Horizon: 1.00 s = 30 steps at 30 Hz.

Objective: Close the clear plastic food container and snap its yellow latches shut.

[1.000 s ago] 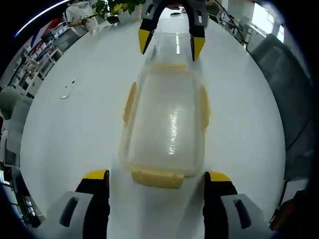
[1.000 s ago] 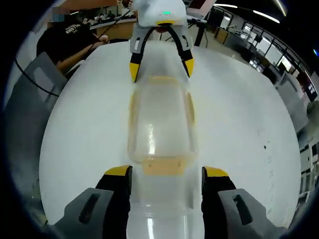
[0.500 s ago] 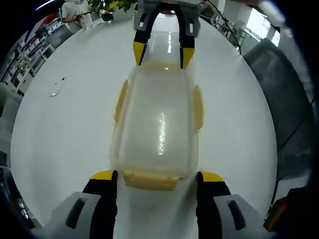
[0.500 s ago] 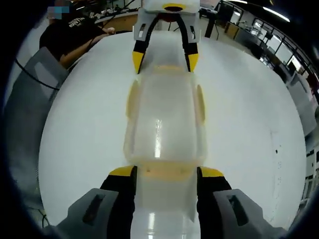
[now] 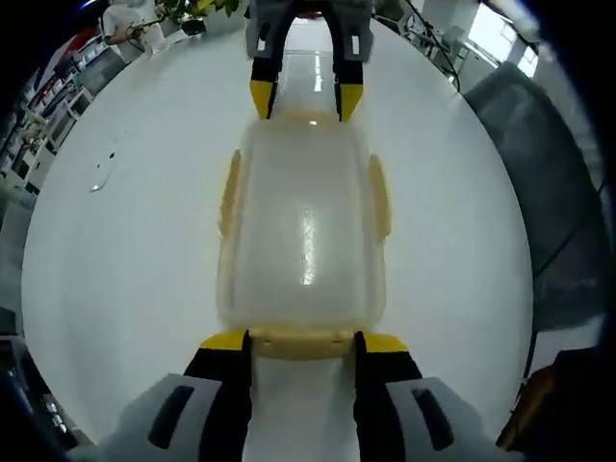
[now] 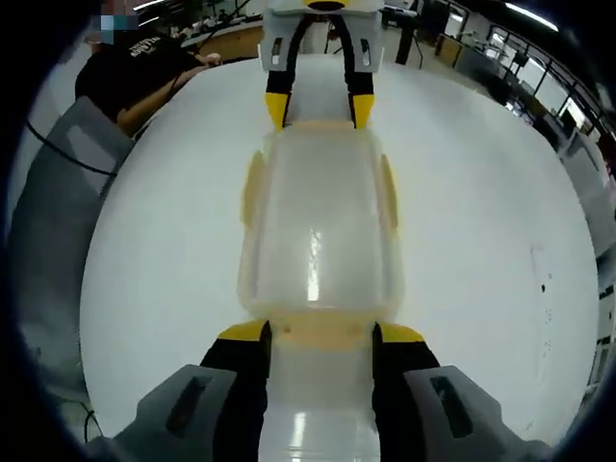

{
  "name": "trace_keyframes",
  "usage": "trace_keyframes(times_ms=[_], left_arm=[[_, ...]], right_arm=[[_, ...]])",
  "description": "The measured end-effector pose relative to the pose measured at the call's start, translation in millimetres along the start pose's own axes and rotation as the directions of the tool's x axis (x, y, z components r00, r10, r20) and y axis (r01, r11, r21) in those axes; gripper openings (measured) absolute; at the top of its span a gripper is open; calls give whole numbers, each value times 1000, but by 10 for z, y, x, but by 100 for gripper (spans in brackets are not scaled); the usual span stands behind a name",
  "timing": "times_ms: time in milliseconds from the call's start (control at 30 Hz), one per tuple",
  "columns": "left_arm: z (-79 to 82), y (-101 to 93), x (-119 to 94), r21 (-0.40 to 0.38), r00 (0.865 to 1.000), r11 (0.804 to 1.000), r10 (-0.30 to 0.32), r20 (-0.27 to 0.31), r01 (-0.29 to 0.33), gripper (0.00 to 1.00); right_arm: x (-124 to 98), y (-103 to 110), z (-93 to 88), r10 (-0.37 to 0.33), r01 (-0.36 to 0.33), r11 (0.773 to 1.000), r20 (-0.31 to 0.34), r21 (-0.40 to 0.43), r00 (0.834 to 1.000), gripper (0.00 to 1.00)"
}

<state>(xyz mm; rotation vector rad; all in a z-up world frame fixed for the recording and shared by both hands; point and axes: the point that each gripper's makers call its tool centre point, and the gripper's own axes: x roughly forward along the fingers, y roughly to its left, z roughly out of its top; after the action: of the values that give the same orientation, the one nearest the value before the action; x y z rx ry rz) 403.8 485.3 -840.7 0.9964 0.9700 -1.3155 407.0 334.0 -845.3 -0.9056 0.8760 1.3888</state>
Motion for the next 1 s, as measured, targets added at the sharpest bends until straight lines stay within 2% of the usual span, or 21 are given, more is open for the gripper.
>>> trace_keyframes(times_ms=[300, 500, 633, 867, 1000], left_arm=[[-25, 22, -8, -18, 1000, 1000, -1, -11, 1, 34], [-19, 7, -7, -14, 999, 1000, -2, -33, 1, 35], [-25, 0, -10, -19, 1000, 1000, -2, -29, 2, 35], [-31, -4, -4, -14, 998, 1000, 4, -55, -5, 34], [-63, 26, -6, 9, 999, 1000, -5, -34, 6, 34]], right_arm=[[9, -14, -5, 4, -4, 1000, -18, 3, 1000, 39], [29, -37, 17, -1, 1, 1000, -73, 7, 997, 39], [26, -11, 14, -1, 3, 1000, -94, 17, 996, 38], [15, 46, -1, -10, 13, 1000, -136, 20, 991, 38], [0, 93, -4, -33, 36, 999, -130, 23, 991, 37]])
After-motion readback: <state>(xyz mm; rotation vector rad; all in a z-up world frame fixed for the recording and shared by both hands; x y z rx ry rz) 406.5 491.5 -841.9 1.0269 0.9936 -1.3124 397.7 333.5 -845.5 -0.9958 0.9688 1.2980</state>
